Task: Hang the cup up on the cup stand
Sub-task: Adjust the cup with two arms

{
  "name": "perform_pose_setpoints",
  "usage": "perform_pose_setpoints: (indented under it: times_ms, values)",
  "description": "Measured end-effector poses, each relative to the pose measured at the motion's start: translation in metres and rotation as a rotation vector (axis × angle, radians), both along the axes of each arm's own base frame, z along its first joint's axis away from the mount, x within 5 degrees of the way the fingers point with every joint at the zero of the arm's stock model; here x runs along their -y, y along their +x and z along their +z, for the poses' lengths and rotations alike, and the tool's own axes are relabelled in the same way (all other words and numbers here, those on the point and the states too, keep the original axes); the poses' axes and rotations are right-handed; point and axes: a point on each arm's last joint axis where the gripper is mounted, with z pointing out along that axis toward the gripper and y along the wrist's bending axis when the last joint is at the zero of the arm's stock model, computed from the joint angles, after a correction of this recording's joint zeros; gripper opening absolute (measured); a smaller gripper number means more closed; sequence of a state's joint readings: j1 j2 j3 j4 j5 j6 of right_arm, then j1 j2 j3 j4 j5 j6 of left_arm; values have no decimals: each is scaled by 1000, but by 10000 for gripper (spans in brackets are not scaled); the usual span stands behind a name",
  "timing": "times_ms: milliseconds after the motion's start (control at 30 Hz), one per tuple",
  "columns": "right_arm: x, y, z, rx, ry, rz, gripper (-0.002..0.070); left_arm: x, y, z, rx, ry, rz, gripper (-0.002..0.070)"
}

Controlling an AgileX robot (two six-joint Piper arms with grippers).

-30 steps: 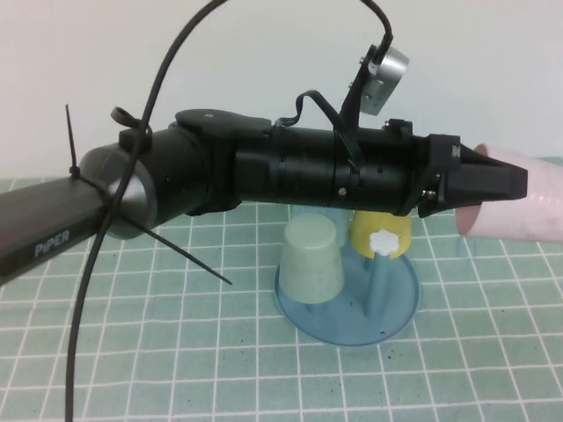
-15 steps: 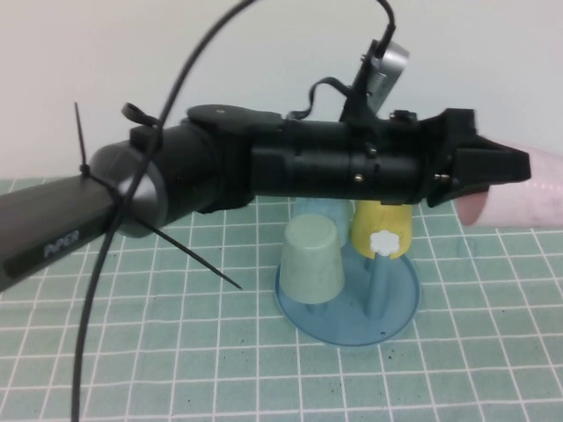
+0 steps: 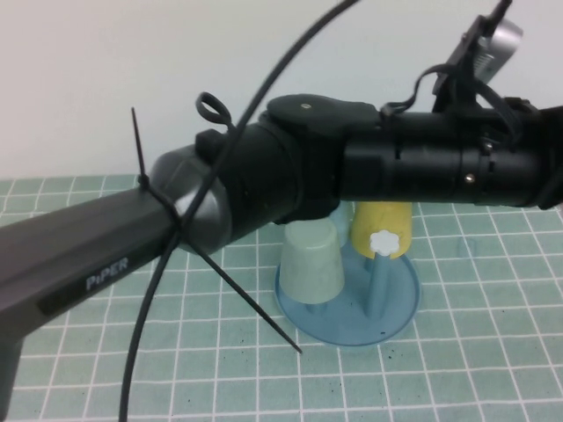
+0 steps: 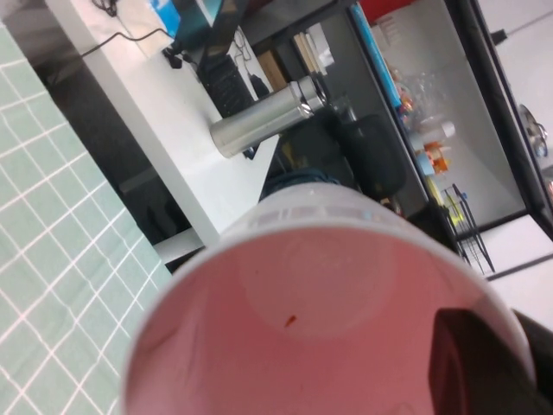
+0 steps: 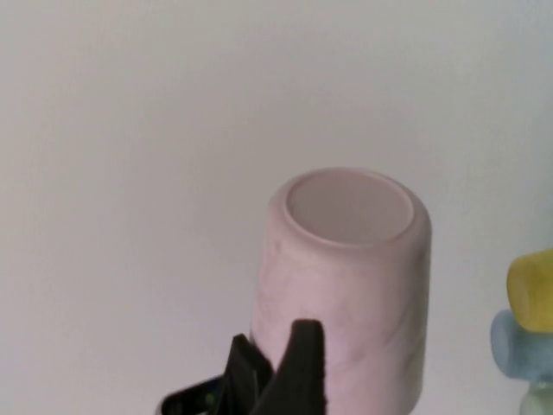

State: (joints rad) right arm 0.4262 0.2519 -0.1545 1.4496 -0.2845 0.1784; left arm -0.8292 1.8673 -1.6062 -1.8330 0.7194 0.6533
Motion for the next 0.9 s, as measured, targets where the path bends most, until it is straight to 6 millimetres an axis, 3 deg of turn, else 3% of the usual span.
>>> perform_pose_setpoints:
  times_ms: [367, 900]
  values:
    - [6, 3, -1, -21, 64, -74, 693, 8, -11, 0, -27, 4, -22, 1]
    - [-12, 43, 8, -7, 52, -75, 693, 9, -14, 0, -37, -2, -44, 1]
